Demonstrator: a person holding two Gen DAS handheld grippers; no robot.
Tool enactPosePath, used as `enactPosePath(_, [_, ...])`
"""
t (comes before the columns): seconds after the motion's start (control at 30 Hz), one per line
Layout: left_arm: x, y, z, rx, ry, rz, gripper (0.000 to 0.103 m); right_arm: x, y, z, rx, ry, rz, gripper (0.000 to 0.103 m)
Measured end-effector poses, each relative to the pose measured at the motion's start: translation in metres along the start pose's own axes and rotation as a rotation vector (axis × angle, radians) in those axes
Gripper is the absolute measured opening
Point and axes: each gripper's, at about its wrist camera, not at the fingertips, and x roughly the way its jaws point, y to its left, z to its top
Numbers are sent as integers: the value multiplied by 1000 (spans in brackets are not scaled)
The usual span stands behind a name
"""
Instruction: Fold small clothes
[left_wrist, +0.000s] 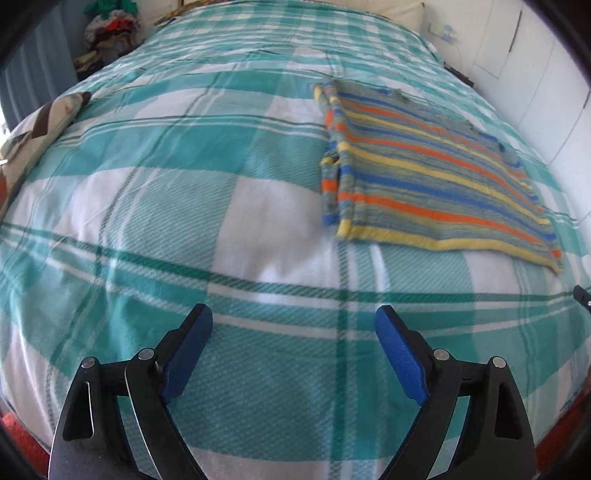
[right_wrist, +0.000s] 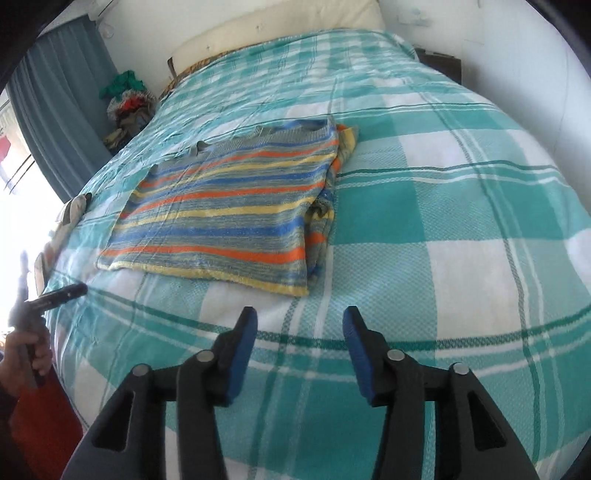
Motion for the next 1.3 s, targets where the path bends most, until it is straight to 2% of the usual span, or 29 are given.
enactPosePath(0.07, [7, 0, -8, 14, -20, 12, 92, 10, -5, -12, 31, 31, -49, 54])
enactPosePath(0.17, [8, -4, -12, 42, -34, 41, 96, 13, -8, -16, 67, 20, -44, 57])
enactPosePath(0.27, [10, -4, -13, 46, -29, 34, 97, 16, -9, -20, 63, 13, -45, 59])
enactPosePath(0.4, [11, -3, -13, 46, -31, 26, 98, 19, -7, -25, 41, -3, -53, 62])
enactPosePath(0.63, [13, -4, -15, 55, -41, 24, 99, 25, 4, -29, -31, -7, -71, 74])
enactPosePath(1.3, [15, -7, -17, 75, -49, 33, 100, 27, 9, -31, -56, -2, -90, 77])
